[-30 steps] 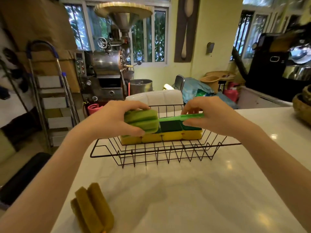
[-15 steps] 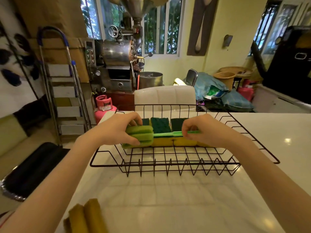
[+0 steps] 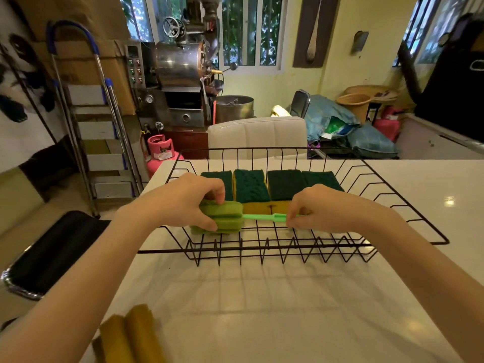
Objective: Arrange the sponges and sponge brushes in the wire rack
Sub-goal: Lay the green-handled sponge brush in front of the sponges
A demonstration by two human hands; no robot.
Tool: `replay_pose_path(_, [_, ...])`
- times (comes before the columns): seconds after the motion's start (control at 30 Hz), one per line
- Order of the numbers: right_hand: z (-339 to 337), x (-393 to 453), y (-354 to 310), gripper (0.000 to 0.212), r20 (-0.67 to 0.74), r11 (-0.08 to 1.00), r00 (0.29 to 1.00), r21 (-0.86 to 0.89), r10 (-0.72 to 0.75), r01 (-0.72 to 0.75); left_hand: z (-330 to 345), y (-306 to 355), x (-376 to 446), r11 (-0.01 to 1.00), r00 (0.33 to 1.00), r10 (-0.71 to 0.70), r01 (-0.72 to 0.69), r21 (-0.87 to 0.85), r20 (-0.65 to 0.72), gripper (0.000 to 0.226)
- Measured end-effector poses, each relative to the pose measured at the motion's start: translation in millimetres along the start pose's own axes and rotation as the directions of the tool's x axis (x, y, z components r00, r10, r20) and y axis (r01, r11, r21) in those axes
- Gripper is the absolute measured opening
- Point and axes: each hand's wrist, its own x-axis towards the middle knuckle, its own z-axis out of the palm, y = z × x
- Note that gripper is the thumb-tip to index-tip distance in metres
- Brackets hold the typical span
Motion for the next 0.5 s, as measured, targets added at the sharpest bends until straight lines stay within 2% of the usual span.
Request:
replay_pose_path(0.2, [1.9, 1.5, 1.0, 0.028, 0.047, 1.000, 0.999, 0.006, 0.021, -0.022, 5.6, 0.1, 4.8, 0.998, 0.999, -0.006, 0.004, 0.055, 0.035, 0.029])
replay_pose_path(0.33, [3.3, 0.9, 0.6, 0.030, 0.069, 1.000, 0.997, 0.014, 0.016, -0.017, 5.5, -0.3, 4.8, 0.997, 0.998, -0.016, 0.011, 0.075, 0.062, 0.032])
replay_pose_path(0.5, [1.3, -1.9, -1.5, 0.029, 0.084, 1.000, 0.996, -0.005, 0.003, -0.003, 2.2, 1.7, 1.3, 0.999, 0.995, -0.026, 0.022, 0.039, 0.093, 0.035])
